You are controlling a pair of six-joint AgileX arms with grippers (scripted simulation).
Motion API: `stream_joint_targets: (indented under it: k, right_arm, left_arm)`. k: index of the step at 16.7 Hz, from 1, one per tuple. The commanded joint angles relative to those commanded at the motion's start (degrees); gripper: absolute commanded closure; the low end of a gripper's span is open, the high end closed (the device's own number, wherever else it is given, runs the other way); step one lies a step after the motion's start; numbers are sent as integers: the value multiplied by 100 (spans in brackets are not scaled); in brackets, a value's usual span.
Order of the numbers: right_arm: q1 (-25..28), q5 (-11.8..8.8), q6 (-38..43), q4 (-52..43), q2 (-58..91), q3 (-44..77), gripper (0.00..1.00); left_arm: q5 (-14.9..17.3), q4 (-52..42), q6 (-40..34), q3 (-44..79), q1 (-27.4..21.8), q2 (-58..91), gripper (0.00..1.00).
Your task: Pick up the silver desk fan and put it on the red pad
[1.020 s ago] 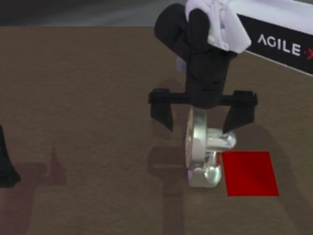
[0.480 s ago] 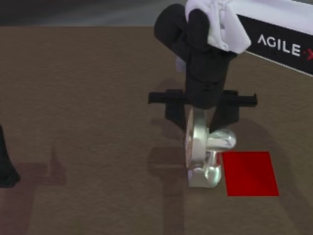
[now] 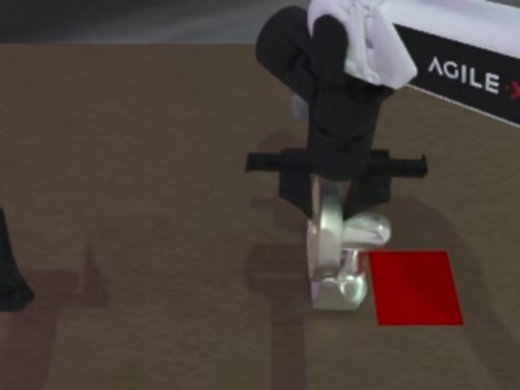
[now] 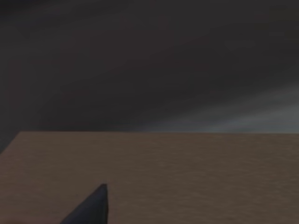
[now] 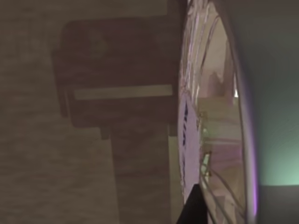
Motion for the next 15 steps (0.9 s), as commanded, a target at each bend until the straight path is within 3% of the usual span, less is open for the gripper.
stream_joint_targets:
  k: [6,15]
  right_arm:
    - [-10,-2,8,-19,0,20,100]
    - [34,-1,-1,-1159,41,1205,100]
  left_arm:
    - [0,0,0,0,0,0,0]
    - [0,0,0,0,0,0,0]
